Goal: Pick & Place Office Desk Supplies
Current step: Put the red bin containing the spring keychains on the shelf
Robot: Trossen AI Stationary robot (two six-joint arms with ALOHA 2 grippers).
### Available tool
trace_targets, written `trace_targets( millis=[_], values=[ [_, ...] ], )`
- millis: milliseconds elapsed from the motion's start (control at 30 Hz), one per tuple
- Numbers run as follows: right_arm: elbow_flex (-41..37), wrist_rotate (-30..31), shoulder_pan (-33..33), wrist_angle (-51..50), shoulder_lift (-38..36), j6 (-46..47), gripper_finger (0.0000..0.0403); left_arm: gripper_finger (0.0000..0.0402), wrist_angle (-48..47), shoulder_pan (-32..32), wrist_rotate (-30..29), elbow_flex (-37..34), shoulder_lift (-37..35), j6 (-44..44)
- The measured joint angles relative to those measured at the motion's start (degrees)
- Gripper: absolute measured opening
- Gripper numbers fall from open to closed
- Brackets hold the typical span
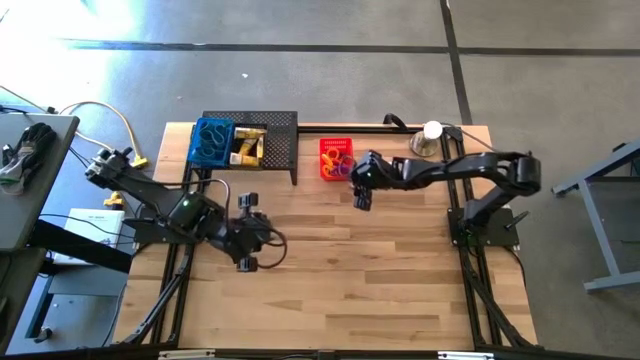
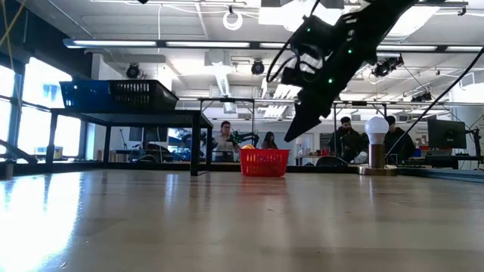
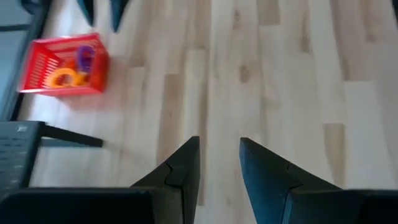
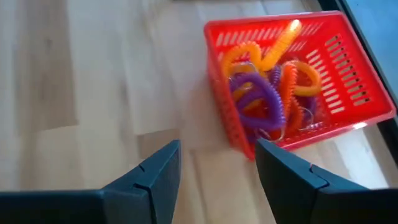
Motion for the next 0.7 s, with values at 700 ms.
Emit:
trace_targets(
  millis=[700],
  values=[
    [2.1,-6.9,-5.1,1.5,9.6,-4.6,0.0194,0.0106,-0.4,4.8,-3.6,-0.1,-0.2,3.0]
  ],
)
